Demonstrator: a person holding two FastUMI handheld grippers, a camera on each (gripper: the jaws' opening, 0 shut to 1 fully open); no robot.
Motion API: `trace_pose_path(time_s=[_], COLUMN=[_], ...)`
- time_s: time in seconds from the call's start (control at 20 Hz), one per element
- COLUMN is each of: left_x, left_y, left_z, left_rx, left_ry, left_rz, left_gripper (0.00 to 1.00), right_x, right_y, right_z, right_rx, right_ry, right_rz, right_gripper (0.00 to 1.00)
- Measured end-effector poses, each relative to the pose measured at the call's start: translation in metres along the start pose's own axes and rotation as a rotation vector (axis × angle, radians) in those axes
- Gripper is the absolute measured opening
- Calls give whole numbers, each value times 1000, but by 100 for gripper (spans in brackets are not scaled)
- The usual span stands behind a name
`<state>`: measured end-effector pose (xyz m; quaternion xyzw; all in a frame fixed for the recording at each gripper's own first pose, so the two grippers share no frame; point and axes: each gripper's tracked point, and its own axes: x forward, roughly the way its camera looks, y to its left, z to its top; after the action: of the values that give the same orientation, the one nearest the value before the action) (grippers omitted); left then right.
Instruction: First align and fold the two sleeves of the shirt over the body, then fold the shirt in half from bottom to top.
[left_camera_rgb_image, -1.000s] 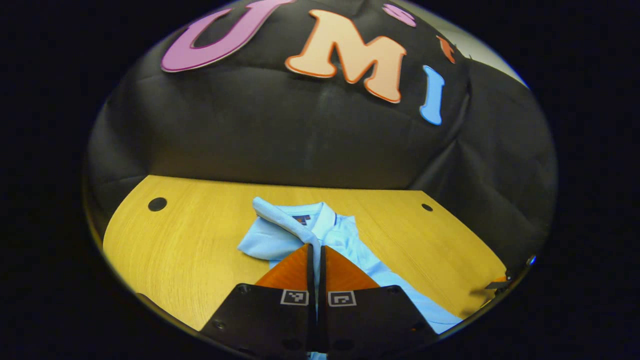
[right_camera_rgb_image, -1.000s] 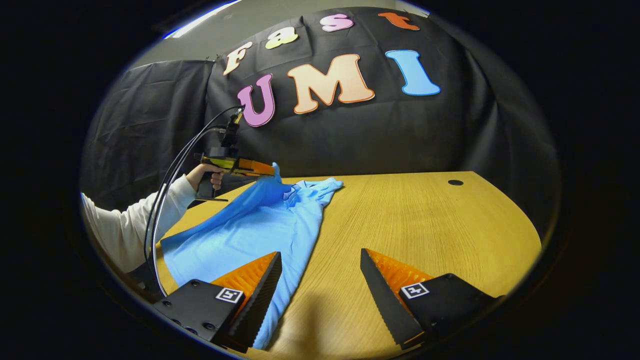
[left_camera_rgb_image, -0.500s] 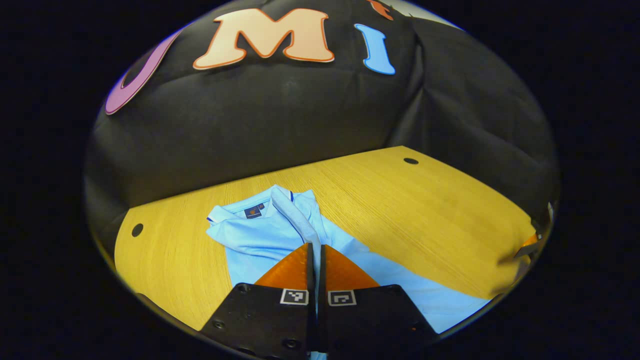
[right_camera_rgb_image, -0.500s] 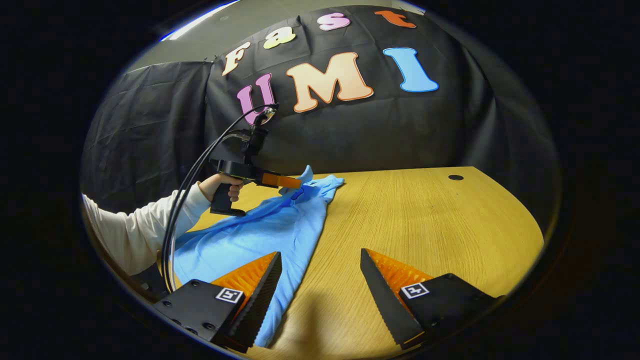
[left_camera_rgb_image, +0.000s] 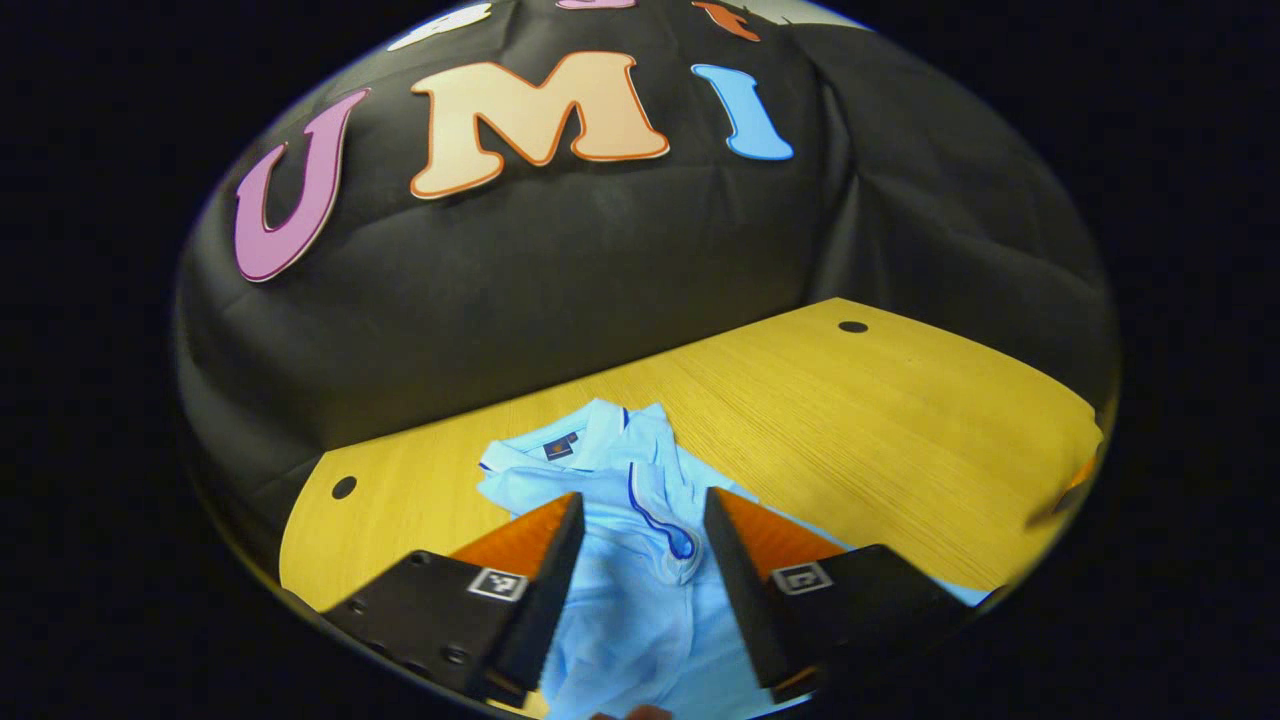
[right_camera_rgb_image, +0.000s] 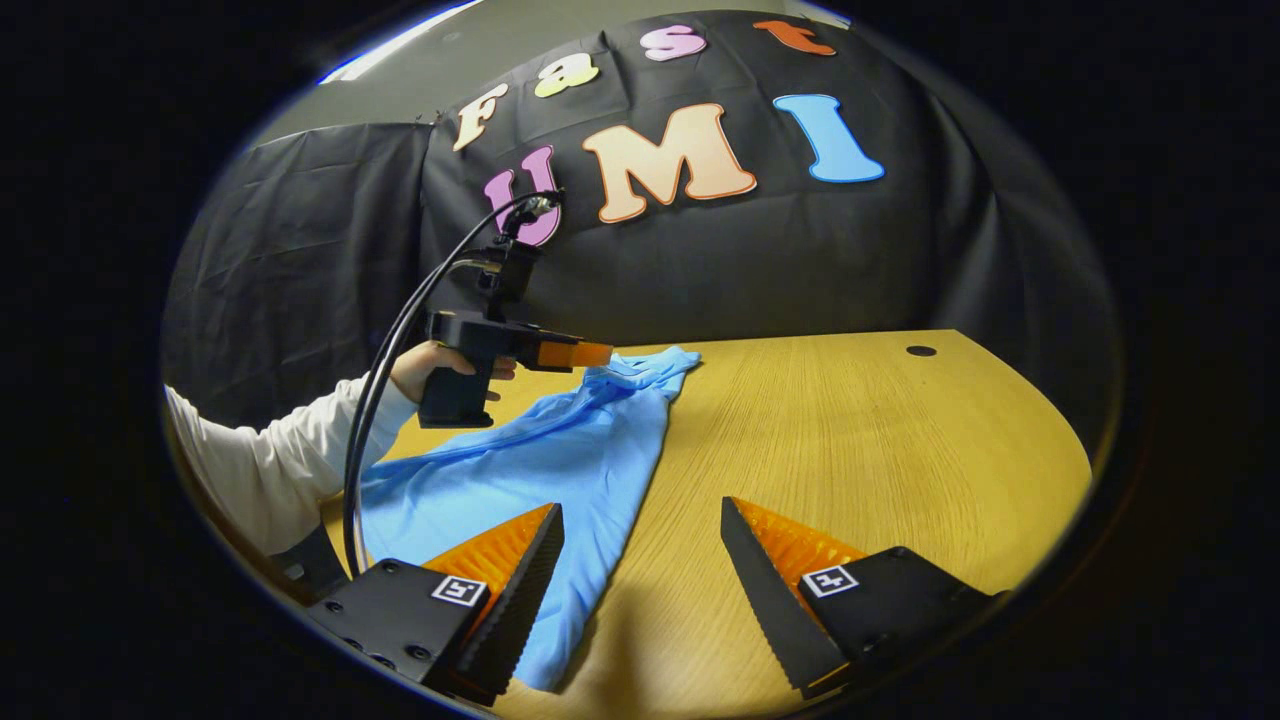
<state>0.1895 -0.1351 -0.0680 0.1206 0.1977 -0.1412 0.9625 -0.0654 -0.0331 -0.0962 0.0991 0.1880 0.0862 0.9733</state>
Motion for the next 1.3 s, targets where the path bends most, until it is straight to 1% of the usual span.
trace_pose_path(time_s=[0.05, 0.1, 0.25, 0.4, 0.5, 0.55, 0.7, 0.8, 0.9, 1.05, 1.2, 1.3], left_x=[-11, -23, -75, -136, -173, -188, -227, -249, -262, -278, -281, -280], left_y=[3, 5, 20, 28, 36, 39, 34, 39, 44, 43, 29, 22], left_z=[3, 6, 14, 3, -17, -29, -73, -105, -130, -161, -186, -199], left_rx=[-12, -18, -47, -37, -14, -23, -107, -122, -149, -219, -278, -287], left_ry=[-12, -30, -106, -142, -137, -129, -93, -77, -61, -41, -10, 16], left_rz=[8, 13, 66, 82, 114, 124, 116, 143, 165, 171, 128, 112], left_gripper=[86, 96, 95, 94, 94, 94, 94, 94, 94, 94, 94, 93], right_x=[-2, -3, -9, -16, -22, -25, -31, -35, -38, -44, -45, -44], right_y=[3, 5, 20, 34, 48, 54, 69, 73, 75, 73, 72, 72], right_z=[0, 1, 2, -3, -7, -10, -24, -34, -45, -57, -66, -68], right_rx=[1, 1, 1, -20, -26, -31, -65, -89, -97, -112, -125, -132], right_ry=[-2, -4, -11, 1, 2, 3, 22, 40, 62, 82, 103, 108], right_rz=[4, 9, 36, 54, 73, 87, 97, 89, 80, 54, 40, 36], right_gripper=[98, 98, 98, 98, 98, 98, 98, 98, 98, 98, 98, 98])
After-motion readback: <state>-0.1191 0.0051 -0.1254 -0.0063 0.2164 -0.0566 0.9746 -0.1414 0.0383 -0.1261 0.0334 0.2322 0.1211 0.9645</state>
